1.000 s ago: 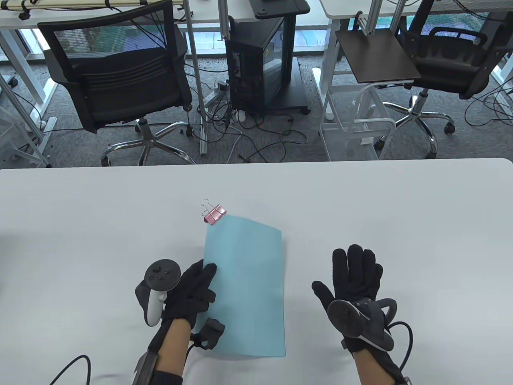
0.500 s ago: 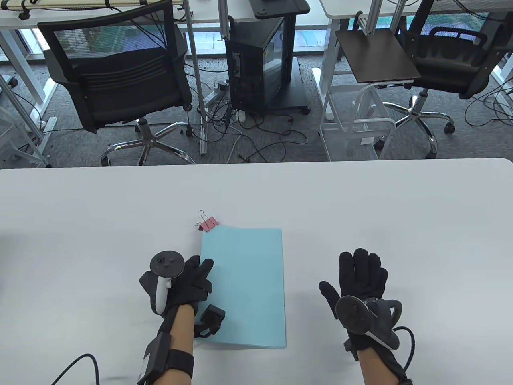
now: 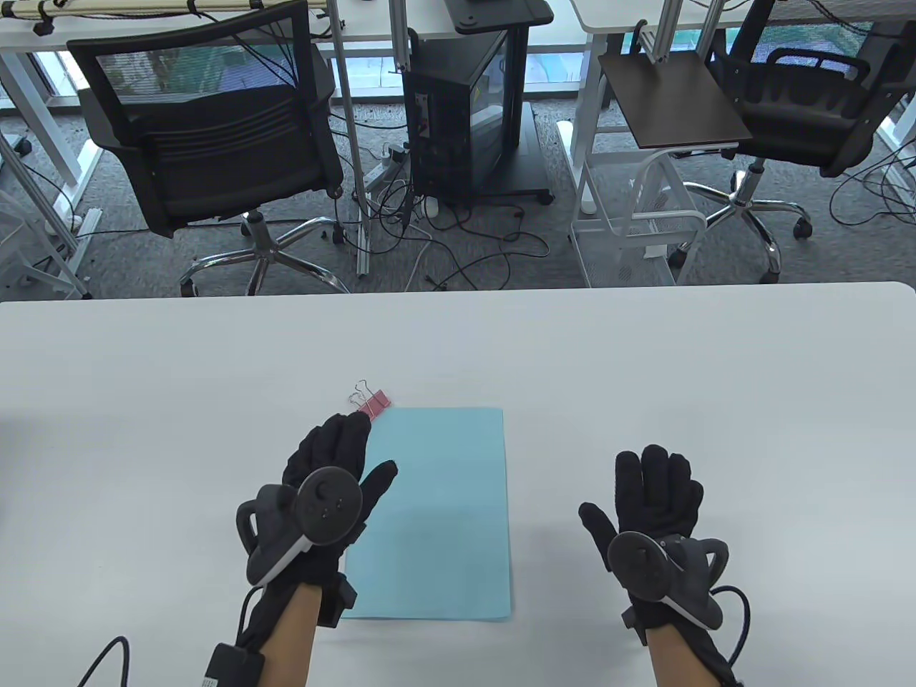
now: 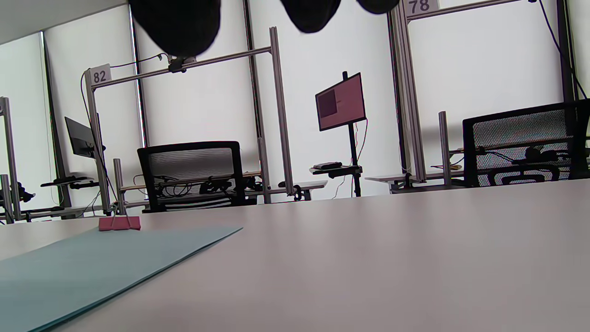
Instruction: Clip paper with binder clip (Right hand to clip)
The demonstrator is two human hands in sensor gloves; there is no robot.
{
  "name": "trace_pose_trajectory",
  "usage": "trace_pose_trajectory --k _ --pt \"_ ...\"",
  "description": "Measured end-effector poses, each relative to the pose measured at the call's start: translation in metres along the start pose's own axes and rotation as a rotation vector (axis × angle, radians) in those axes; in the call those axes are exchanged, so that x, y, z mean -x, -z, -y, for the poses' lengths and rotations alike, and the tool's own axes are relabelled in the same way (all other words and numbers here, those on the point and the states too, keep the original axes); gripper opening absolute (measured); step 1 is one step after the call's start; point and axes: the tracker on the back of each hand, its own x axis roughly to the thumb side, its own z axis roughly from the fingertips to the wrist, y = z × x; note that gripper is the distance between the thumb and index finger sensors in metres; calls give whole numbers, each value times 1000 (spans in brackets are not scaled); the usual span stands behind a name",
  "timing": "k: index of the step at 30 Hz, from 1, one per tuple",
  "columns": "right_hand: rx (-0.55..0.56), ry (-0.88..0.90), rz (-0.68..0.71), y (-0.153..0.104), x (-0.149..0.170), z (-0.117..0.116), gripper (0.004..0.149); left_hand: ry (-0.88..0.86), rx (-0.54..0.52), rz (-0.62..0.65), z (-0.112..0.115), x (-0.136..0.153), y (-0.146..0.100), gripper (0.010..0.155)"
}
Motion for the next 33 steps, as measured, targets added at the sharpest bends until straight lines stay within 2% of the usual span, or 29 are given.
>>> trace_pose_trajectory --k 4,6,8,11,17,21,33 --pt "3 -12 0 -2 0 0 84 177 -132 55 3 -12 -21 71" --pt "4 -20 -1 -2 0 -1 83 232 -142 64 13 -12 -26 72" --pt "7 -23 -3 -4 0 -4 83 247 -116 65 26 -8 -26 73" --pt "-18 -37 -7 -7 -2 -12 83 273 -13 36 44 2 -27 76" --pt "-26 -44 23 -7 -8 -15 83 293 73 22 68 12 -32 79" --pt "-15 -29 25 -8 -9 -12 82 282 103 9 75 14 -31 79" --pt "-41 -11 16 -8 -7 -16 81 273 118 -2 75 15 -33 79"
